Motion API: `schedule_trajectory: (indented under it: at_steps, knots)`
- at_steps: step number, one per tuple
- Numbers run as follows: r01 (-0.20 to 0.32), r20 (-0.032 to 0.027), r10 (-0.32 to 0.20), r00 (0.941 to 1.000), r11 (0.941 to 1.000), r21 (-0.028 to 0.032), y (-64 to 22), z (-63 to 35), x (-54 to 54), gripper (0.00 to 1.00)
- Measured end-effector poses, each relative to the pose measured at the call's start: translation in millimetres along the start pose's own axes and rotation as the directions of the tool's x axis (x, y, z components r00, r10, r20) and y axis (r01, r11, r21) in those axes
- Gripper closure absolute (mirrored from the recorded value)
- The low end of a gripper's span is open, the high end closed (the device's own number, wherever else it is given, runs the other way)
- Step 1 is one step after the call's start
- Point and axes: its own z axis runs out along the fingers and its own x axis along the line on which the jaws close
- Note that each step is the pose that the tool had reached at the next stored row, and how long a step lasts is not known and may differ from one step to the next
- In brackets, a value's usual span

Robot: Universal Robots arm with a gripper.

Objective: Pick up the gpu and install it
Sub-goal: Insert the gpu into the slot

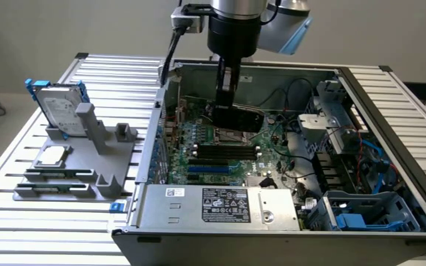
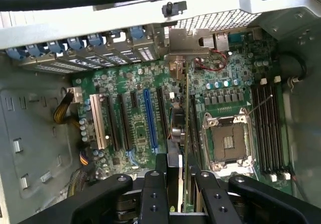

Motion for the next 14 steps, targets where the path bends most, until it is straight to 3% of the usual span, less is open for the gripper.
schedule_trajectory:
  at_steps: [2, 5, 11, 14]
  knots:
    - [0.036, 0.0005, -0.036, 0.9994, 0.9994, 0.0011, 0.0, 1.2, -0.1, 0.73]
    - [0.078, 0.0071, -0.078, 0.9969, 0.997, 0.0024, 0.0, 3.6, -0.1, 0.73]
    - [0.096, 0.0253, -0.097, 0.995, 0.9953, 0.0083, -0.9, 8.8, 5.8, 0.73]
    - [0.107, 0.0289, -0.107, 0.9938, 0.9942, 0.0124, -1.3, 12.1, 10.1, 0.73]
